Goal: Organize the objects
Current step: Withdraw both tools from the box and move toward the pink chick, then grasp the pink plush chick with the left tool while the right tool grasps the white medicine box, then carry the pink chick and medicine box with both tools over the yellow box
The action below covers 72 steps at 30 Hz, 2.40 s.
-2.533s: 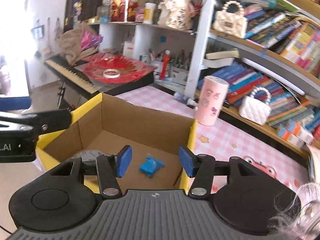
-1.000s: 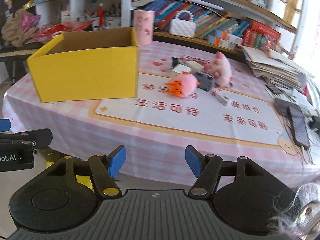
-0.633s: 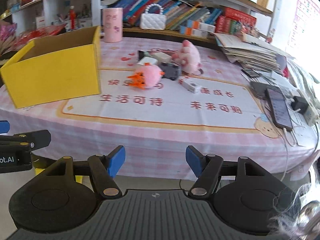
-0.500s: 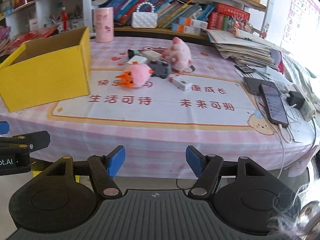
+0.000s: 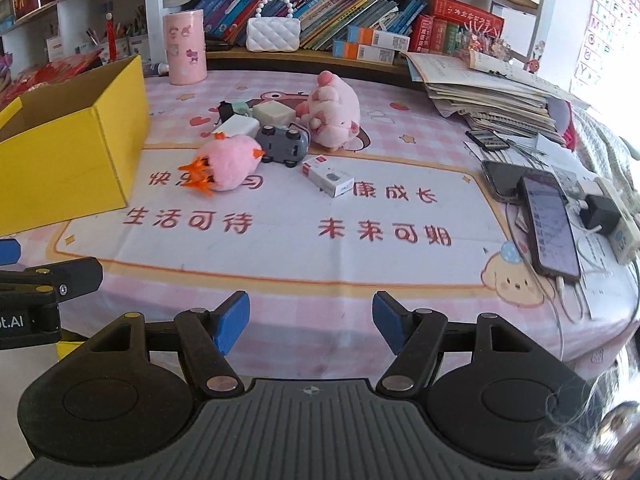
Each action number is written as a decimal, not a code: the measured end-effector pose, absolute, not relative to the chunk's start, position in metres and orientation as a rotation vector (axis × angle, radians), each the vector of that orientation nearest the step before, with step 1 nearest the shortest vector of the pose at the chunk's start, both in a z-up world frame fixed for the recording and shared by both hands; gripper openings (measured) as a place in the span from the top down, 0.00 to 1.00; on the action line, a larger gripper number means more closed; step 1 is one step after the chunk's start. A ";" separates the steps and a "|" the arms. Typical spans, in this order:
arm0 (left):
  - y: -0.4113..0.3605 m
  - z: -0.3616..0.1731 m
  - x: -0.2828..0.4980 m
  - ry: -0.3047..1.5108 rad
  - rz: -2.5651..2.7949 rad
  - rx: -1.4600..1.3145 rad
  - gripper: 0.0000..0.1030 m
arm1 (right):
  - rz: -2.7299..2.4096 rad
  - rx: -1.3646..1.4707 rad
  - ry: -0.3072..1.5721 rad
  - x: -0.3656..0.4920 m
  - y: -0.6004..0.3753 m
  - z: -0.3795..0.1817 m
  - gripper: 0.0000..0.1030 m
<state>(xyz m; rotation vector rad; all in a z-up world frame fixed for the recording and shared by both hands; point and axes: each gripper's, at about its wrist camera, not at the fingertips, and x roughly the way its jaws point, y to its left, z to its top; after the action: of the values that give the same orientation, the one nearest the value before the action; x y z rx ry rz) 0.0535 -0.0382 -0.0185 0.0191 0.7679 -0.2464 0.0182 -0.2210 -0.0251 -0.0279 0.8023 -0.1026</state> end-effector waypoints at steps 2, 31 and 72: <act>-0.047 -0.018 0.061 0.760 -0.241 0.020 0.06 | -0.085 -0.035 0.800 0.028 -0.230 -0.026 0.36; -0.157 -0.050 0.205 0.783 -0.175 0.204 0.20 | 0.192 -0.126 0.760 0.182 -0.286 -0.064 0.48; 0.009 -0.015 0.051 0.768 -0.109 -0.089 0.46 | 0.347 -0.099 0.762 0.056 -0.170 -0.013 0.73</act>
<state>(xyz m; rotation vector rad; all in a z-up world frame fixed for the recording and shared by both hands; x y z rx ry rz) 0.0513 0.0093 -0.0148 -0.0886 0.7675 -0.1094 0.0556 -0.1698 -0.0135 -0.0989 0.7620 0.3469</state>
